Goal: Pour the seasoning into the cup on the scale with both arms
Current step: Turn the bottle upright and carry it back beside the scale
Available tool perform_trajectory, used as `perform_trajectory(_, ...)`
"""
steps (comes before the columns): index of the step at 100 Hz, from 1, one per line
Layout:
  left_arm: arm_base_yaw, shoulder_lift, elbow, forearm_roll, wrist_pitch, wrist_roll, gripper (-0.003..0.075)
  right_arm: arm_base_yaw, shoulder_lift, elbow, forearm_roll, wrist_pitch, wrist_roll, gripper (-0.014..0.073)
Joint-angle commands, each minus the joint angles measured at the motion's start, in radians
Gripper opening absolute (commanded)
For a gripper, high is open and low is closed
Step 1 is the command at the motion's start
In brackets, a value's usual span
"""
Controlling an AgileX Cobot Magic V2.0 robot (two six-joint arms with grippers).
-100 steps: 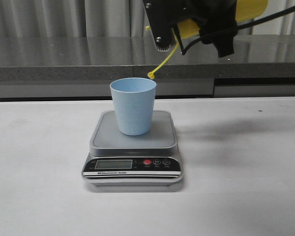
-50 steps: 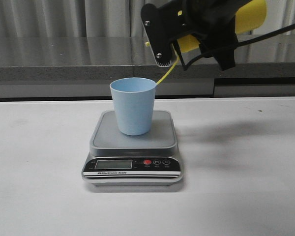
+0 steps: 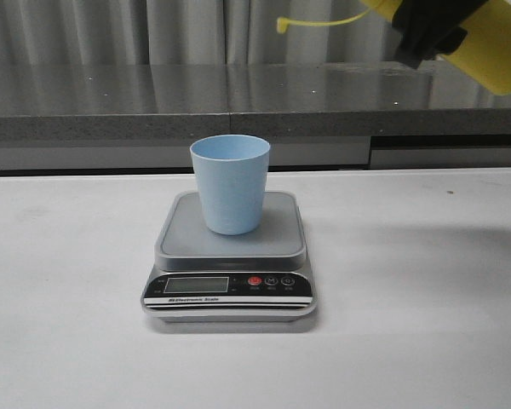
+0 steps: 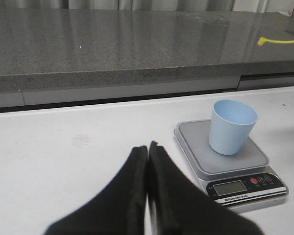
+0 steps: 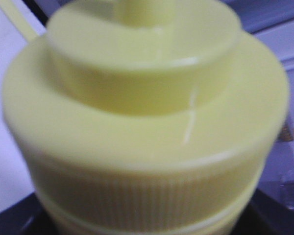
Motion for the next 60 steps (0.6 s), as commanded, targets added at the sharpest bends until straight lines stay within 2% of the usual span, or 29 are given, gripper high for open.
perform_trajectory(1,0.002,0.008,-0.026,-0.006,-0.078,-0.005,-0.0020,-0.040,-0.079,-0.018,0.070,-0.075,0.016,0.0237)
perform_trajectory(19,0.002,0.008,-0.026,-0.006,-0.078,-0.005,-0.0020,-0.133,-0.144,0.038,0.247,-0.253,0.016,0.0237)
perform_trajectory(44,0.002,0.008,-0.026,-0.006,-0.078,-0.005,-0.0020,-0.277,-0.222,0.205,0.474,-0.535,0.007,0.0237)
perform_trajectory(60,0.002,0.008,-0.026,-0.006,-0.078,-0.005,-0.0020,-0.362,-0.246,0.313,0.634,-0.712,-0.108,0.0237)
